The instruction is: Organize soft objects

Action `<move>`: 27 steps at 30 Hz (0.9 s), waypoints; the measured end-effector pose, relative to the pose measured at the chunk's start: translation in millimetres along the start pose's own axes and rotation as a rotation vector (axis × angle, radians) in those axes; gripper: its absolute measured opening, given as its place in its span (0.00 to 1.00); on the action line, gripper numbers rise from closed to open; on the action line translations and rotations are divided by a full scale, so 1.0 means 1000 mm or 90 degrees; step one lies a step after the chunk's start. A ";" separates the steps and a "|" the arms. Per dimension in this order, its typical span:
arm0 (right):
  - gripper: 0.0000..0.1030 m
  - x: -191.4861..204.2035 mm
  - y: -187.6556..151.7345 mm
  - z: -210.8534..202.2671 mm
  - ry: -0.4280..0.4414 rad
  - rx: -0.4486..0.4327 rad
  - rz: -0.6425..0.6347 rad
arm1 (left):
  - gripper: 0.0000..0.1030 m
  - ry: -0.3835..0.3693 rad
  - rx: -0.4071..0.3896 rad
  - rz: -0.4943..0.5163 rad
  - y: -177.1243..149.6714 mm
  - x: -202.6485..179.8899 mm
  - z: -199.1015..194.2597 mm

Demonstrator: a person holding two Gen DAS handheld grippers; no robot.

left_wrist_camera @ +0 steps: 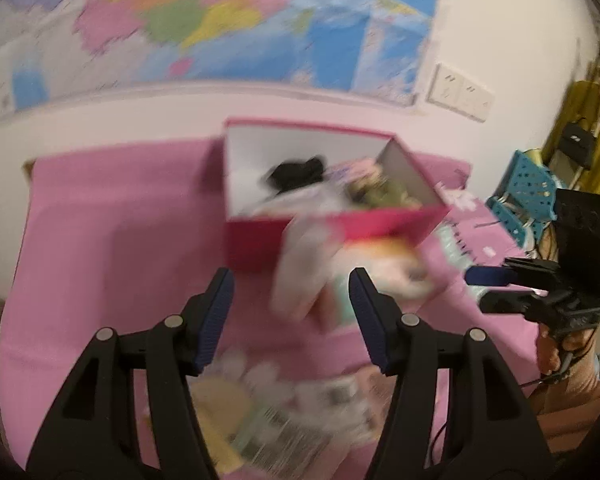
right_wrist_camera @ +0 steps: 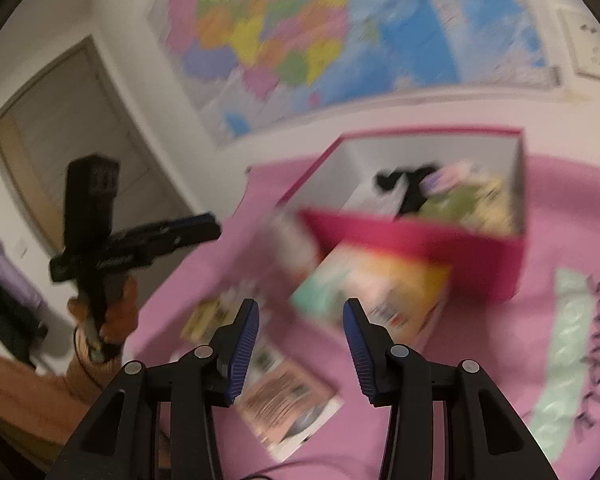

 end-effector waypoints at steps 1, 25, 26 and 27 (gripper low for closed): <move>0.43 0.002 -0.005 0.007 0.006 0.013 0.004 | 0.59 0.003 0.008 -0.008 -0.010 0.006 0.000; 0.34 -0.020 -0.076 0.048 -0.038 0.092 0.108 | 0.59 -0.167 0.176 0.055 -0.115 -0.065 0.040; 0.34 -0.020 -0.076 0.048 -0.039 0.091 0.109 | 0.59 -0.166 0.175 0.056 -0.114 -0.068 0.041; 0.34 -0.020 -0.076 0.048 -0.038 0.090 0.110 | 0.59 -0.172 0.175 0.053 -0.113 -0.069 0.042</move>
Point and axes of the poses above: each gripper's, at about its wrist camera, not at the fingertips, and z roughly the way its jaws point, x to its left, y to its top, the point moved 5 cm from there along z, roughly the way its jaws point, and after that the axes turned 1 degree about y, right-handed, at the moved point
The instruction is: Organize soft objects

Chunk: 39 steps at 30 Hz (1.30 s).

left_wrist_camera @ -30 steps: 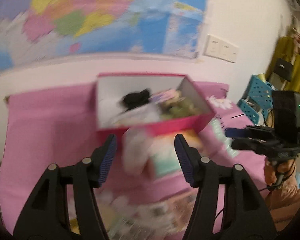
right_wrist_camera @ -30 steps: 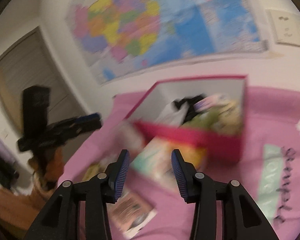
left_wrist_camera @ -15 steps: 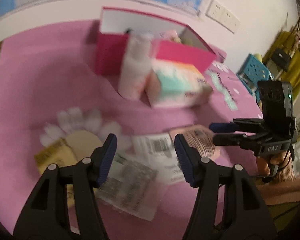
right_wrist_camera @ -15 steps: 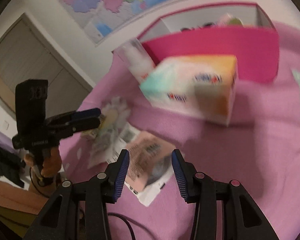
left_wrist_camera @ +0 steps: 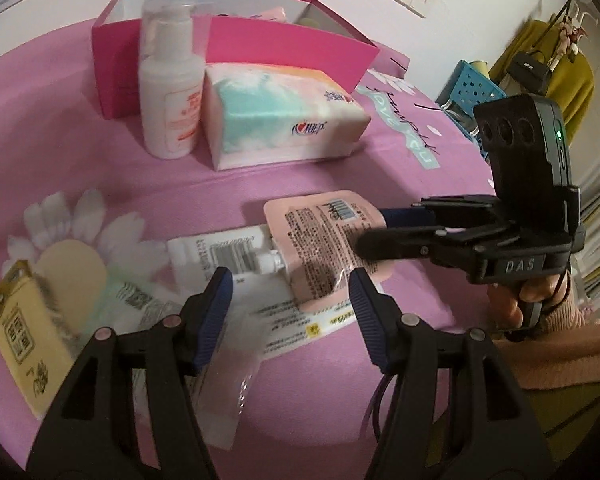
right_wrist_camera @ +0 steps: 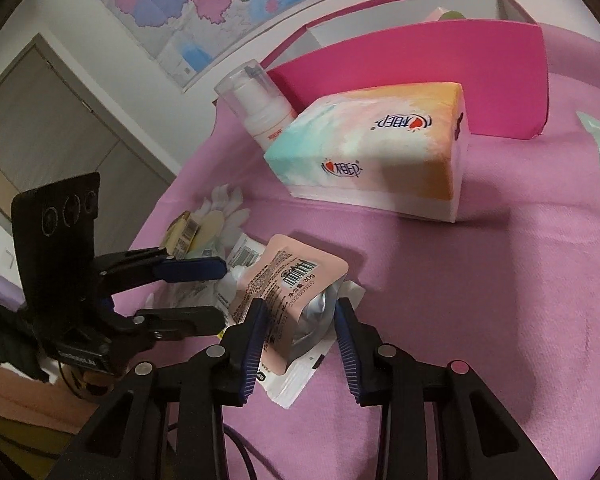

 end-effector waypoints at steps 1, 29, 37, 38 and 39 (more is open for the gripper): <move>0.34 -0.001 0.000 0.000 0.001 -0.001 0.002 | 0.59 -0.008 0.001 -0.003 0.002 -0.001 0.001; 0.11 0.008 0.044 -0.054 0.002 -0.104 -0.031 | 0.46 -0.025 -0.063 0.057 0.065 -0.045 -0.013; 0.21 -0.049 0.024 -0.061 -0.019 -0.101 0.083 | 0.47 -0.018 -0.015 0.016 0.055 -0.021 0.011; 0.28 -0.057 0.019 -0.061 -0.020 -0.096 0.099 | 0.47 -0.018 -0.008 0.017 0.053 -0.020 0.015; 0.34 -0.063 0.014 -0.060 -0.011 -0.090 0.117 | 0.47 -0.020 -0.004 0.017 0.053 -0.020 0.017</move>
Point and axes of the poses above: each gripper's, at about its wrist camera, not at the fingertips, and z roughly the way its jaws point, x to its left, y to its top, the point moved 5 cm from there along z, roughly the way its jaws point, and after that the axes turned 1 degree about y, right-handed, at the moved point
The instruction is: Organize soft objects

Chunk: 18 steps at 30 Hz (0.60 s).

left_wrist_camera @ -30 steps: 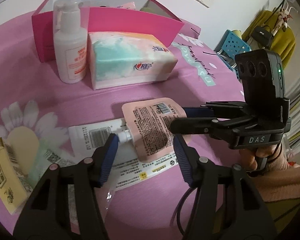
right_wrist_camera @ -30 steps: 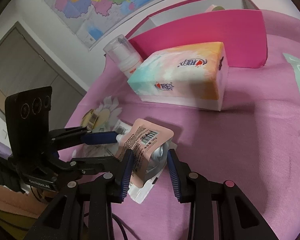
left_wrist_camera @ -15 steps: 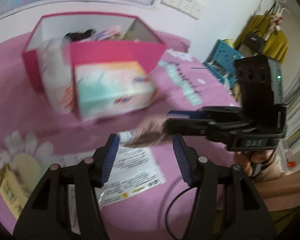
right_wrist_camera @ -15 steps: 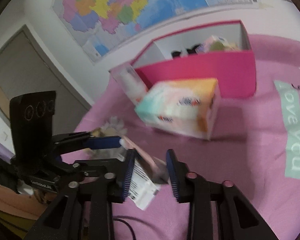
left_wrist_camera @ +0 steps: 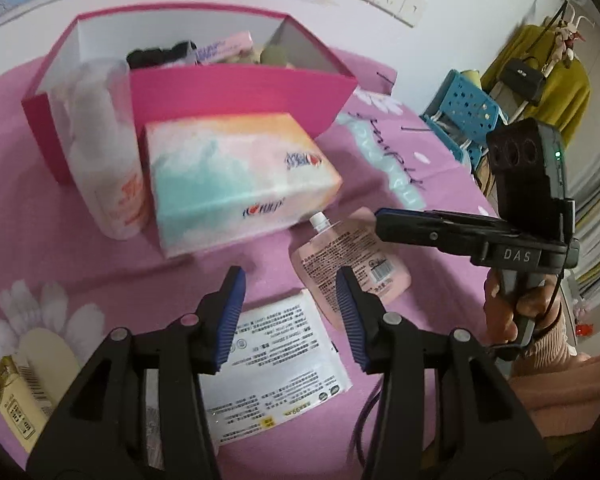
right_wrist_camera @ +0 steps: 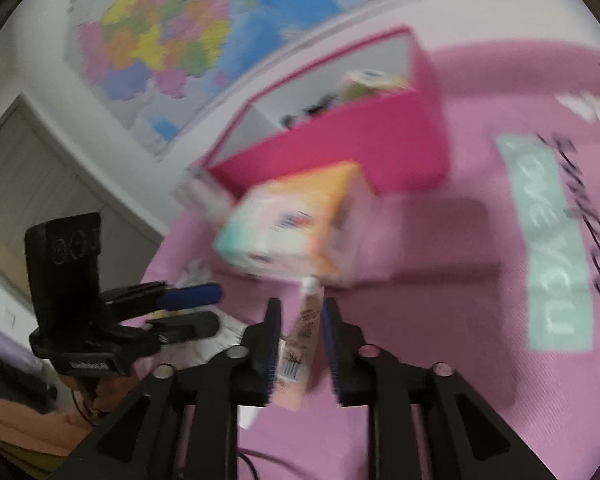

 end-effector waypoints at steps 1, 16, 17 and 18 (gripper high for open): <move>0.41 -0.003 -0.002 0.000 0.004 0.002 0.009 | 0.47 -0.003 0.004 0.001 0.000 -0.001 0.003; 0.43 -0.011 -0.010 0.014 0.022 0.026 0.009 | 0.55 -0.064 0.079 0.082 -0.014 -0.039 0.037; 0.43 -0.010 -0.010 0.015 0.032 0.029 0.010 | 0.57 -0.061 0.080 0.084 -0.014 -0.038 0.038; 0.43 -0.009 -0.011 0.015 0.037 0.027 0.009 | 0.57 -0.059 0.080 0.083 -0.014 -0.038 0.039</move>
Point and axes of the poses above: each gripper's, at about its wrist camera, not at the fingertips, and z roughly the way its jaws point, x to its left, y to its top, the point moved 5 cm from there along z, roughly the way its jaws point, and after that the axes turned 1 degree about y, right-handed, at the moved point
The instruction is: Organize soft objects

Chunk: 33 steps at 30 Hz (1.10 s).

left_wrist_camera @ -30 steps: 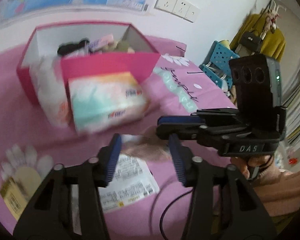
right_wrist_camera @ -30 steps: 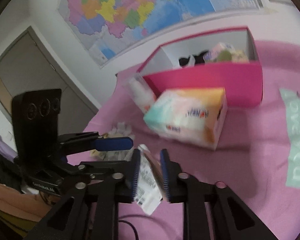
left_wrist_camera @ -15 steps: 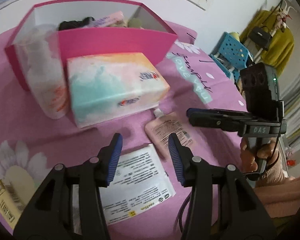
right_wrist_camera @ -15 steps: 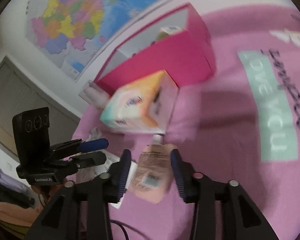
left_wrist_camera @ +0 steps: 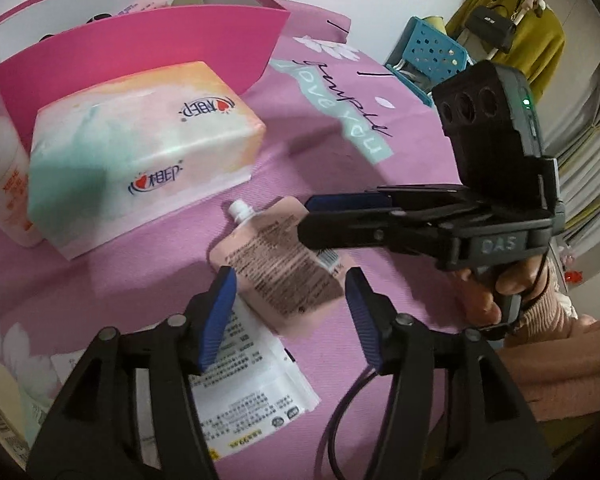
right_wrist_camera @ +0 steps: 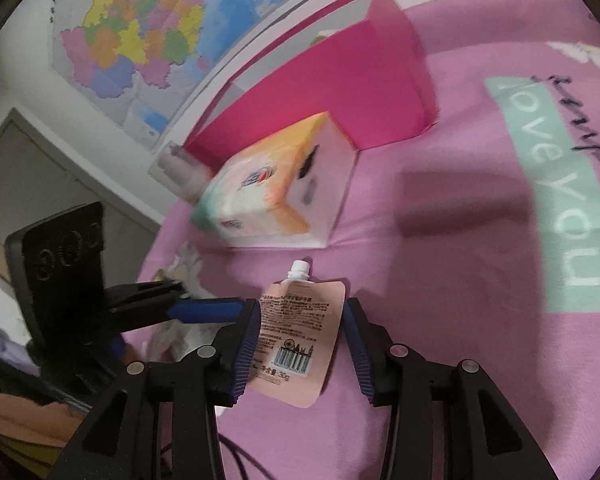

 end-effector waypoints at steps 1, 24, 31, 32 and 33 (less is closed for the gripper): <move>0.43 -0.001 0.000 -0.001 0.014 -0.003 0.005 | 0.58 0.000 0.000 -0.002 0.001 0.001 0.001; 0.38 0.020 0.007 -0.017 0.145 -0.023 -0.027 | 0.62 -0.018 -0.031 -0.052 0.000 0.019 -0.004; 0.37 0.035 0.013 -0.013 0.110 -0.017 -0.084 | 0.63 -0.020 -0.049 -0.052 -0.002 0.018 -0.007; 0.37 0.035 0.014 -0.010 0.110 -0.011 -0.086 | 0.63 -0.021 -0.052 -0.053 -0.003 0.019 -0.008; 0.35 0.035 0.013 -0.006 0.108 -0.003 -0.088 | 0.63 -0.027 -0.053 -0.052 -0.003 0.019 -0.008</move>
Point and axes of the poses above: each gripper's, at about its wrist camera, not at the fingertips, and z roughly the way its jaws point, x to its left, y to its top, the point moved 5 cm from there along z, roughly the way its jaws point, and after that the axes turned 1 degree about y, right-handed, at the moved point
